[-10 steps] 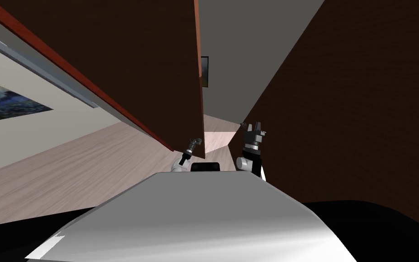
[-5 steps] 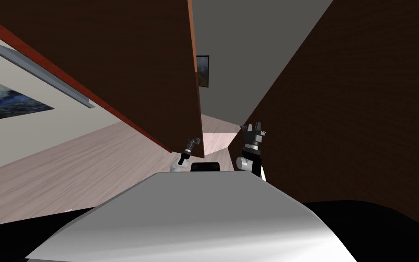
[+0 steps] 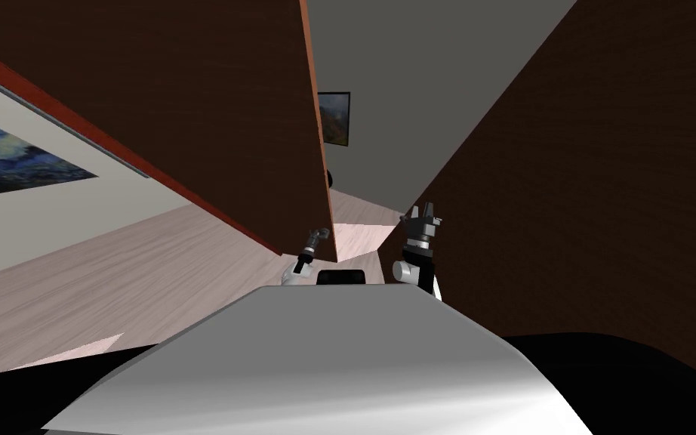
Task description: Push the door open
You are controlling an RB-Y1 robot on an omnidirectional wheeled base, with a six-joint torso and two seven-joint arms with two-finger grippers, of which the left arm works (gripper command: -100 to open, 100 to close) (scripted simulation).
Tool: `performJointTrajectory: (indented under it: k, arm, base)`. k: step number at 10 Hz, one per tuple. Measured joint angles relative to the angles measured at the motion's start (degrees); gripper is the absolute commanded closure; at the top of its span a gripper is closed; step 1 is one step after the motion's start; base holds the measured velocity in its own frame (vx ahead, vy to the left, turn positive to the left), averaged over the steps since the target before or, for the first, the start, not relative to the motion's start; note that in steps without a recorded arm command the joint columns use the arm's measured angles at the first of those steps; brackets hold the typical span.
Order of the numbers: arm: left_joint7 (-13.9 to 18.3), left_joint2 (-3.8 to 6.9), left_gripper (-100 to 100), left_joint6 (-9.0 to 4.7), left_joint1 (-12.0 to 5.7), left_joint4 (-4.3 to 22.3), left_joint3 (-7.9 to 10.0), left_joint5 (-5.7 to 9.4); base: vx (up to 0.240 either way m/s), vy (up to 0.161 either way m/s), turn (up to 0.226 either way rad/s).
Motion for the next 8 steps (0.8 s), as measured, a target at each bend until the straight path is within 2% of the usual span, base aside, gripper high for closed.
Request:
performJointTrajectory:
  k: [1,2,4,8]
  arm:
    - [-0.4,-0.31,100,-0.32,-0.23,0.6,0.82,0.39]
    - [-0.9,-0.44,100,-1.05,-1.24,2.3,1.69,0.83]
    - [-1.2,-0.52,100,-0.46,-0.91,1.5,2.84,1.41]
    - [-2.5,-1.29,100,-0.57,-1.48,2.2,5.52,2.68]
  base:
    - [0.158,-0.123,0.053]
    - [0.153,-0.121,0.063]
    - [0.161,-0.109,0.063]
    - [0.118,-0.084,0.052]
